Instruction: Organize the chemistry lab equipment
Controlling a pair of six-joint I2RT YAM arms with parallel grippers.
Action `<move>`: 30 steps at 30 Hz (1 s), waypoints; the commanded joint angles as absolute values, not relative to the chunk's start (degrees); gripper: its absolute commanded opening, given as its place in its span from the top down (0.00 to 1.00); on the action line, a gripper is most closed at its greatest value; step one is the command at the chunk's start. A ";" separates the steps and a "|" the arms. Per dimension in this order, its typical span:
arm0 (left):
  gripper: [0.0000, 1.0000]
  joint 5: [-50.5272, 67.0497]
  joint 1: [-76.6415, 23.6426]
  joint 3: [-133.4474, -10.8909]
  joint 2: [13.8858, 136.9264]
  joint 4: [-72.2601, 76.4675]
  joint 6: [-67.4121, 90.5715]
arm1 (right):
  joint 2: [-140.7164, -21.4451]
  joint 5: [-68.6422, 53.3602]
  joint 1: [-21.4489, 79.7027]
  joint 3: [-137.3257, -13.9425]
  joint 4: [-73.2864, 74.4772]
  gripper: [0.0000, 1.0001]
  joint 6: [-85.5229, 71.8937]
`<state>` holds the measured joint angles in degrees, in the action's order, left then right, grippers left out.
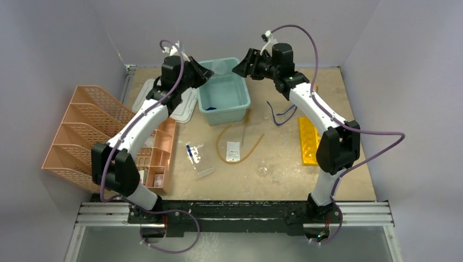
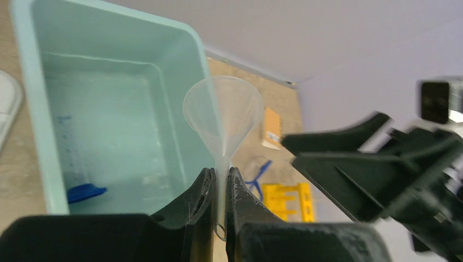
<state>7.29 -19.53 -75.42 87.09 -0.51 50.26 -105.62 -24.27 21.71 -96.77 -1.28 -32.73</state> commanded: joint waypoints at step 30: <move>0.86 -8.20 -24.79 -138.34 142.45 -36.16 26.55 | -83.09 10.37 20.92 -78.92 21.58 0.37 -20.05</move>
<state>-8.97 -24.88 -135.87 142.54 -40.51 29.04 -85.84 7.97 20.93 -79.15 19.92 -20.88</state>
